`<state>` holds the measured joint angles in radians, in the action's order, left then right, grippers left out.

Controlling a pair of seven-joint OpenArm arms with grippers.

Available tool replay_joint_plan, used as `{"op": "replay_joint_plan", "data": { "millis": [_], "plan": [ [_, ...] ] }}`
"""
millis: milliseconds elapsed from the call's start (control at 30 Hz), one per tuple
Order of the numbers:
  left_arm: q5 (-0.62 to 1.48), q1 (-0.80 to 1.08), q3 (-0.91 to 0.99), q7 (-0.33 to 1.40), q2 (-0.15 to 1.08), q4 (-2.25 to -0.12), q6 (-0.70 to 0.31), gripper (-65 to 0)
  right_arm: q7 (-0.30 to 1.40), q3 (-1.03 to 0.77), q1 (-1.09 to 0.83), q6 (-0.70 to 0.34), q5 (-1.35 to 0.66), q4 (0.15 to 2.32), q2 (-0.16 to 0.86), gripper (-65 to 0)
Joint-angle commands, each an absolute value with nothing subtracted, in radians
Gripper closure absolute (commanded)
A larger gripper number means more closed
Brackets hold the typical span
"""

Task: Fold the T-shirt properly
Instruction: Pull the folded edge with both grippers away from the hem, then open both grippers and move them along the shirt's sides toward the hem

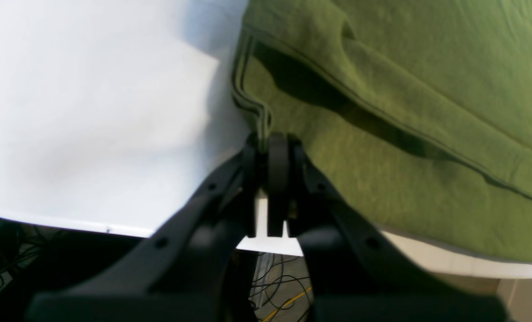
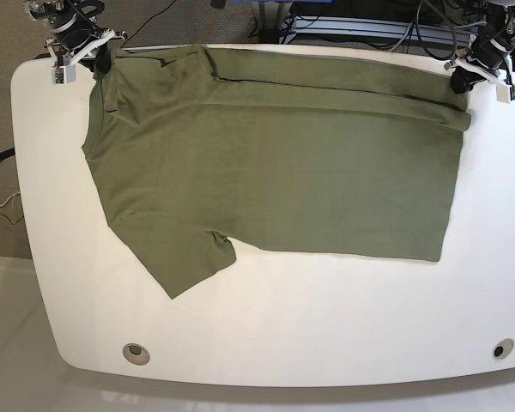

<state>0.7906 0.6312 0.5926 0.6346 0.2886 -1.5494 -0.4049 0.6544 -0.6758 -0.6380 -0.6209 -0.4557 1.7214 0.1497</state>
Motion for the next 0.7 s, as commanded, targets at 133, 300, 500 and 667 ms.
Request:
{"op": "replay_joint_plan", "data": {
  "millis": [133,300,500,667],
  "plan": [
    [0.778,0.644,0.598,0.665,0.298,-1.565,-0.400,-4.4,0.658,-0.682,-0.650,-0.626,-0.456,1.742,0.165,-1.1],
    [0.778,0.644,0.600,0.694,0.300,-1.575,-0.399,-17.5,0.657,-0.688,-0.652,-0.632,-0.464,1.747,0.165,-14.8],
    [0.761,0.649,0.617,0.739,0.300,-1.610,-0.397,-25.3,0.648,-0.689,-0.665,-0.633,-0.475,1.774,0.166,-24.1],
    [0.757,0.644,0.620,0.747,0.303,-1.620,-0.396,-26.4,0.647,-0.697,-0.664,-0.633,-0.474,1.790,0.166,-24.2]
  ]
}}
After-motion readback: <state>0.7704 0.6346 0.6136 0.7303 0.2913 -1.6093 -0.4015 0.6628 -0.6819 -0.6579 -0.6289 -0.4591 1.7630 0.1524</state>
